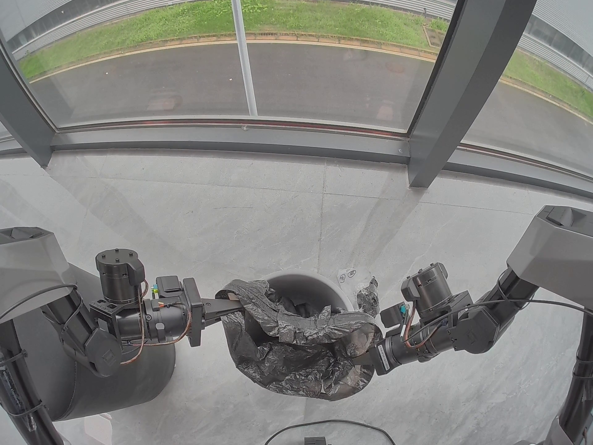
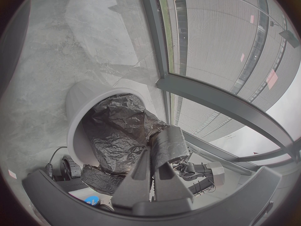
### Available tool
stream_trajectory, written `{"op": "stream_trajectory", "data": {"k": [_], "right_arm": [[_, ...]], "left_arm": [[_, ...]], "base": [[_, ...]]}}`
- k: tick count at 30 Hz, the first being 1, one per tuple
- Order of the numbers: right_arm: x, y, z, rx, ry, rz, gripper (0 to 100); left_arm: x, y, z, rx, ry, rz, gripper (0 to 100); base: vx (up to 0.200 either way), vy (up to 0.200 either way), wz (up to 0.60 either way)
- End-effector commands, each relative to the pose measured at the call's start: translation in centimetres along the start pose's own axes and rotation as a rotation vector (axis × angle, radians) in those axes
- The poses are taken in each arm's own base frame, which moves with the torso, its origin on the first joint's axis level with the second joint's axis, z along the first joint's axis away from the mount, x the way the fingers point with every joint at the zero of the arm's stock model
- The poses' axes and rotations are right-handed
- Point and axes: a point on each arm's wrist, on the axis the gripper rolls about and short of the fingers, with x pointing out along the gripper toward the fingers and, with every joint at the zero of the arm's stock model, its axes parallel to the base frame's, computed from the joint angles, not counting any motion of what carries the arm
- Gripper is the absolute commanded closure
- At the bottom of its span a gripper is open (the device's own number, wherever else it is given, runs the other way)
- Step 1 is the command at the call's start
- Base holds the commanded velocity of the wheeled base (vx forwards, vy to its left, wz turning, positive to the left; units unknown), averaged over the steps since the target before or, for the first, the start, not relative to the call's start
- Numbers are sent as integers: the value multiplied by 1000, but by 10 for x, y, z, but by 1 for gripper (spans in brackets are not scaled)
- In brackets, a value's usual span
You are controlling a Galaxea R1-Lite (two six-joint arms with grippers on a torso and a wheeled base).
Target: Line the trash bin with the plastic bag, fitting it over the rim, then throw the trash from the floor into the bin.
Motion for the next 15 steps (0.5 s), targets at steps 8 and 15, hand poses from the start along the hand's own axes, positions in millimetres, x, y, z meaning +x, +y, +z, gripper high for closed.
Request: {"op": "stream_trajectory", "data": {"k": [8,15], "right_arm": [[-8,4,-9,5,9,-2,0],[-46,23,1,-43,-92,14,0]], "left_arm": [[1,4,-1,-10,5,9,100],[1,3,-1,-11,4,8,100]], "base": [[0,0,0],[0,0,0]]}}
